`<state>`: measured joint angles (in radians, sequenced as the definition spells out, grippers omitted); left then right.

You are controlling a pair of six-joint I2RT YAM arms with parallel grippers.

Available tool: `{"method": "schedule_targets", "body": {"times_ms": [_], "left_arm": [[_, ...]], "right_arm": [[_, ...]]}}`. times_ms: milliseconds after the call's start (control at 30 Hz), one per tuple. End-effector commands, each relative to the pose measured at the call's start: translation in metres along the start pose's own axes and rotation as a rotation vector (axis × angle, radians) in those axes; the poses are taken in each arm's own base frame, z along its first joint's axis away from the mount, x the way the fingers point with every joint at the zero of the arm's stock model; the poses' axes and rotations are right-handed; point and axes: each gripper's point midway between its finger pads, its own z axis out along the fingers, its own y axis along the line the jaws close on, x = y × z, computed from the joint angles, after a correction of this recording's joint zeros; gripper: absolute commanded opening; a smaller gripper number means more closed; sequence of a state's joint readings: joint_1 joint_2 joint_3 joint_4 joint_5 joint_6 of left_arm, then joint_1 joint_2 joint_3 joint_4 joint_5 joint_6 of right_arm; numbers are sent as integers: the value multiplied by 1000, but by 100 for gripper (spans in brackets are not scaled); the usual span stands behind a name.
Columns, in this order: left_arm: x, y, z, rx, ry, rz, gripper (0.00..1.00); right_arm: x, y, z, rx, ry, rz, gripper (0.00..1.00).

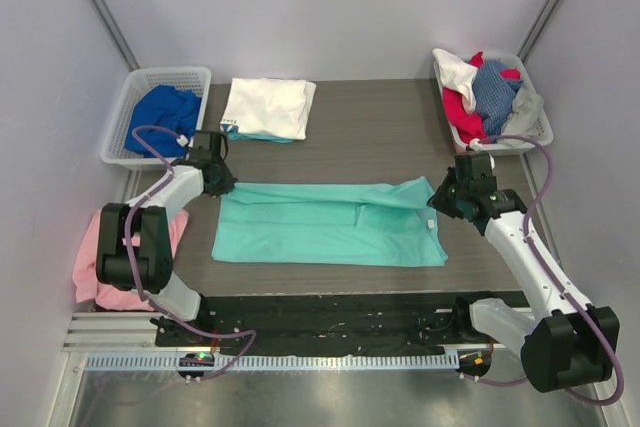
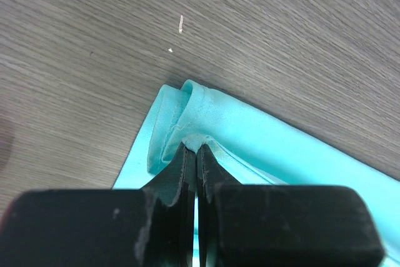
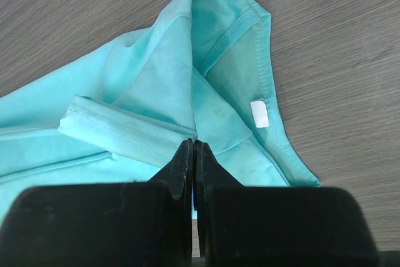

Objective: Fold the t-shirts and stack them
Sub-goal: Fold the tshirt

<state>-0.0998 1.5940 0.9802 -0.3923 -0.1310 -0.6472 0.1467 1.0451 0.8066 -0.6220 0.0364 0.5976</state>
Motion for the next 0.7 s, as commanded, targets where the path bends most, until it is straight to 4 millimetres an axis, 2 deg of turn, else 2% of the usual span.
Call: {"method": "schedule_targets", "body": {"times_ms": [0,400,633,667], "left_arm": [[-17,-4,-13,28,-78,-19,0],[4,10,-10,5,-52,-37,4],[11,14,-12,2,-44,-43,11],[13,15,-11,0,-42,-45,13]], "right_arm": [[7,-4,-4,0,8,10,1],[27,-15,-1,14,55,14,1],[45,-19,0,4,111,13,1],[47,-19,0,6,116,13,19]]}}
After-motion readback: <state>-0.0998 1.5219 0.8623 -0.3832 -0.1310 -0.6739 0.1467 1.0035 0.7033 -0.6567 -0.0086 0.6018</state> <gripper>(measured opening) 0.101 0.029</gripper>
